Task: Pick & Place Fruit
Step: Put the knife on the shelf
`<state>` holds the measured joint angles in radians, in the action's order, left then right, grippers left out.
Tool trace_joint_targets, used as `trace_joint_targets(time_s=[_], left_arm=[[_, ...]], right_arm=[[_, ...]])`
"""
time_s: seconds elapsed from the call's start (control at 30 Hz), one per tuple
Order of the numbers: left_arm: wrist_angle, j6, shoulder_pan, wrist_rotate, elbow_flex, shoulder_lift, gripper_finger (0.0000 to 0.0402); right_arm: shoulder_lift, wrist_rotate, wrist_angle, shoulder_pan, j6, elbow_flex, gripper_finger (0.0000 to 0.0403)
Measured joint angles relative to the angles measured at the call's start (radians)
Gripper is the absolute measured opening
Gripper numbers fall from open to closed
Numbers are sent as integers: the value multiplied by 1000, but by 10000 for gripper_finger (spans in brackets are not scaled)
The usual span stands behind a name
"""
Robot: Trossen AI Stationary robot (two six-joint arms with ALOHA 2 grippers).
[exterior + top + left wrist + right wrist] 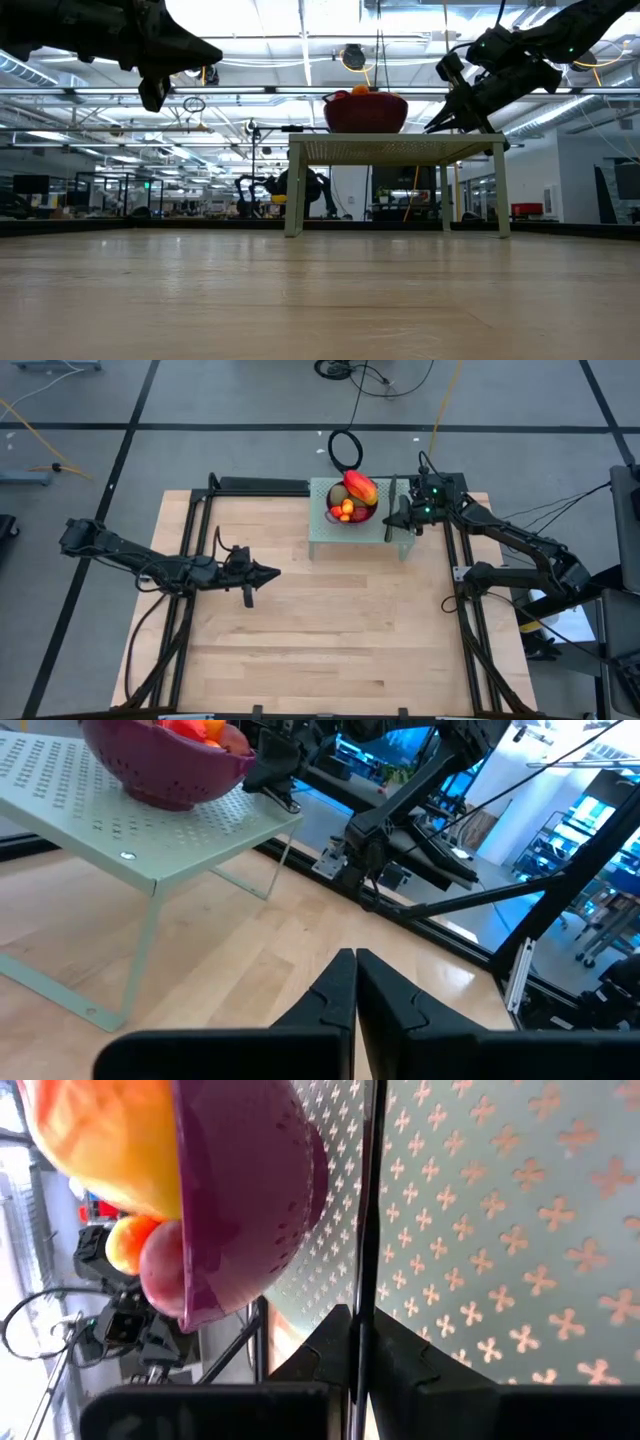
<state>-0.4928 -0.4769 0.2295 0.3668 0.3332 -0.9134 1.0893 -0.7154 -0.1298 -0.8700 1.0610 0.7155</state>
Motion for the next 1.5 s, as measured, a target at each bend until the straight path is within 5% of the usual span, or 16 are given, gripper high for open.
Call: trace_joint_targets(time_s=[0.5, 1.1, 1.5], left_arm=[[-10, -3, 0, 0, 1, 0, 4], [-9, -3, 0, -1, 2, 0, 4], [-9, -23, 0, -4, 2, 0, 3]], right_arm=[[0, -14, 44, -7, -19, 0, 31], [0, 139, 45, -10, -83, 0, 31], [0, 140, 52, -13, -140, 0, 31]])
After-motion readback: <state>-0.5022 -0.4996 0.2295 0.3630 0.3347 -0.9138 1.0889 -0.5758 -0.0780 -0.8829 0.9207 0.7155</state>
